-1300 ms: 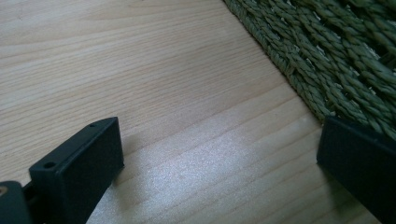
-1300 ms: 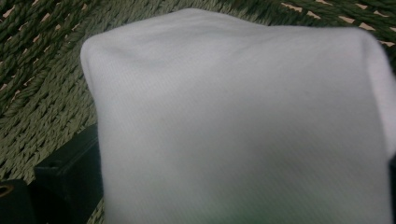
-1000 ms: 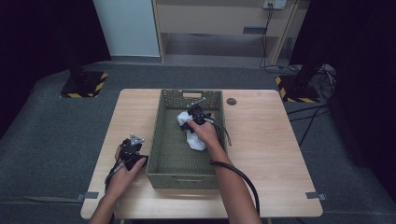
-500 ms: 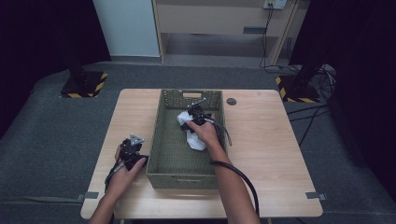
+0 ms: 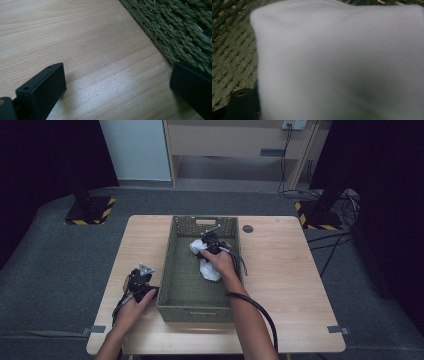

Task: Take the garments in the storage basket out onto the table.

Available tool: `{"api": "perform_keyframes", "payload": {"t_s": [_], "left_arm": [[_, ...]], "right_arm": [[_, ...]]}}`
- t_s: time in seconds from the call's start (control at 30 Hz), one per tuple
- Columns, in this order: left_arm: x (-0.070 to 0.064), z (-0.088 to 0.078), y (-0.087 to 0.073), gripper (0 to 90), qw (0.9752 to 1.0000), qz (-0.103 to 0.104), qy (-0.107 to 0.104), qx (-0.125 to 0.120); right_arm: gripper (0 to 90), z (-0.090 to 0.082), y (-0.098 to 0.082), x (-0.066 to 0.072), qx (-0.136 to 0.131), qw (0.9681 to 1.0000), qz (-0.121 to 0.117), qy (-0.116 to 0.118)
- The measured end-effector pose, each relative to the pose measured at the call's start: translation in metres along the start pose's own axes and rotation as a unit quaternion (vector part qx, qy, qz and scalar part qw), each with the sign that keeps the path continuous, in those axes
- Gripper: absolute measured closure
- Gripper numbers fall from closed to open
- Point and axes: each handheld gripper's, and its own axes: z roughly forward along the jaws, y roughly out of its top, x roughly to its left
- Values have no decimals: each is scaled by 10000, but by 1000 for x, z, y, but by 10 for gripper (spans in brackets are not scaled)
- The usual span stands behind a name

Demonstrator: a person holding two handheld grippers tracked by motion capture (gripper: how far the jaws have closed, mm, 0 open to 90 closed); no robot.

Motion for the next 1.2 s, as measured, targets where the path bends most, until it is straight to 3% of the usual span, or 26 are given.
{"api": "perform_keyframes", "payload": {"t_s": [0.23,0.43,0.6,1.2], "left_arm": [[0,0,0,0,10000,0,0,1],[0,0,0,0,10000,7,-1,5],[0,0,0,0,10000,-3,1,-4],[0,0,0,0,10000,-6,5,-13]], "right_arm": [[375,-7,4,6,-32,9998,-187,-53],[439,-18,6,6,-130,9997,-219,-66],[453,-31,10,10,-321,9992,-228,-76],[460,-76,25,15,-586,9974,-395,-122]]}}
